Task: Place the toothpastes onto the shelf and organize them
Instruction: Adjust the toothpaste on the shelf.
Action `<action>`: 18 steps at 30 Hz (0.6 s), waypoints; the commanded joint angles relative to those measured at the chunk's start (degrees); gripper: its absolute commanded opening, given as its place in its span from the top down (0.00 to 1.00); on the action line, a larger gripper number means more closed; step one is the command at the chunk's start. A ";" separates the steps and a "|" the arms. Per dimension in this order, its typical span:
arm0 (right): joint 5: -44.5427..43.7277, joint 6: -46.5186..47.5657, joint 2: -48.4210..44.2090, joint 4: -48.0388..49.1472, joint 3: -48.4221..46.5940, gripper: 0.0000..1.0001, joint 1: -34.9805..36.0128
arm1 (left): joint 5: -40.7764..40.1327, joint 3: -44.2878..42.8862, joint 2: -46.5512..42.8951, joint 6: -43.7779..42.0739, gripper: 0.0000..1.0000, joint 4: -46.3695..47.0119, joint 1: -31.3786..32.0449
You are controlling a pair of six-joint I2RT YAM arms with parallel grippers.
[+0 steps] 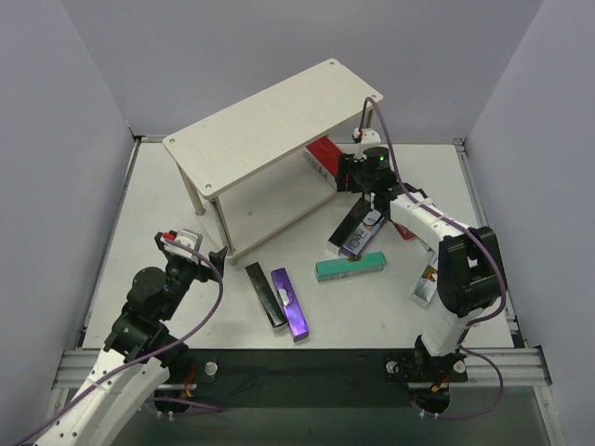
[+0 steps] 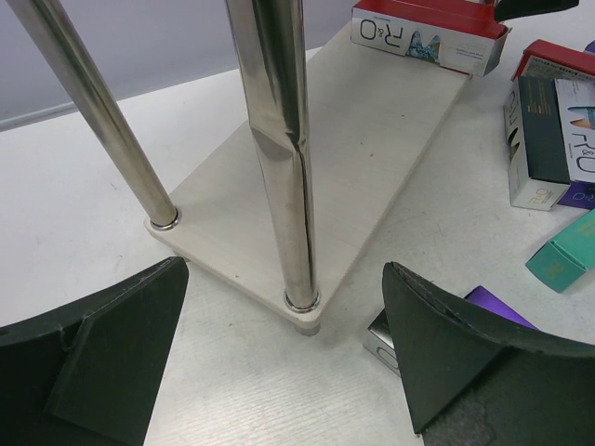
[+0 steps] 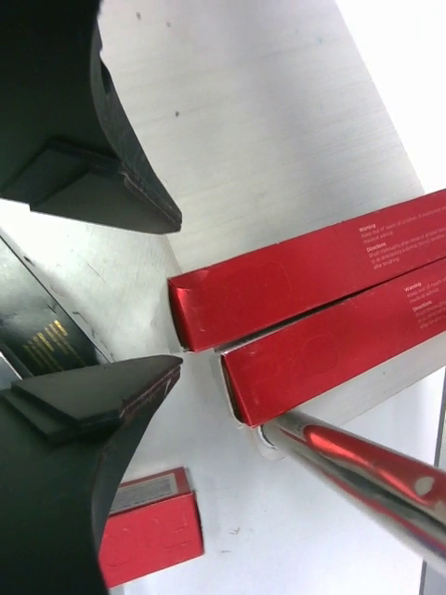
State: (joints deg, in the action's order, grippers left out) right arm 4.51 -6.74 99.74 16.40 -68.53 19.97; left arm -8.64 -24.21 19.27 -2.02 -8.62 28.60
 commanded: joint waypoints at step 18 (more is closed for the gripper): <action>0.15 -9.08 2.82 5.66 2.62 0.65 0.86 | 1.09 -0.67 0.24 0.09 0.03 3.17 -0.74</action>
State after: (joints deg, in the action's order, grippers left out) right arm 5.13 -14.98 100.20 19.09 -62.52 20.36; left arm -8.43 -24.21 19.35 -2.00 -8.43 28.34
